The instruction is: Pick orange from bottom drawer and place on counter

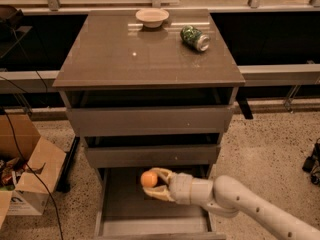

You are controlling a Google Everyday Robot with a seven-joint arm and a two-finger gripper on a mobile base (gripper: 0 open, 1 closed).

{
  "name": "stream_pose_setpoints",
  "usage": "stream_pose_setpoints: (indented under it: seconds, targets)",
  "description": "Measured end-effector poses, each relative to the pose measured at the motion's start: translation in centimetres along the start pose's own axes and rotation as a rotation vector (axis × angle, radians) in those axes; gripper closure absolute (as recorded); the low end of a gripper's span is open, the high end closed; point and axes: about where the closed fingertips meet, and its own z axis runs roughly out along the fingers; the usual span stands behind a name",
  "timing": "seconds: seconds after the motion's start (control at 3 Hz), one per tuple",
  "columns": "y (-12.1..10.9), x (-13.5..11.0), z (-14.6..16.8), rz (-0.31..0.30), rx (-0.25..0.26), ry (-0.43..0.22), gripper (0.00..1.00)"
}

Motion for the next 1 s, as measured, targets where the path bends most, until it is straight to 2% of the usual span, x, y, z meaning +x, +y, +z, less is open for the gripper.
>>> stream_pose_setpoints:
  seconds: [0.33,0.67,1.0]
  targets:
    - [-3.2,-7.0,-1.3,-0.116,0.025,0.053,1.0]
    - [-7.2,-20.4,-2.4,-0.333,0.073,0.121,1.0]
    - [-7.2,-20.2,-2.3,-0.329,0.072,0.119,1.0]
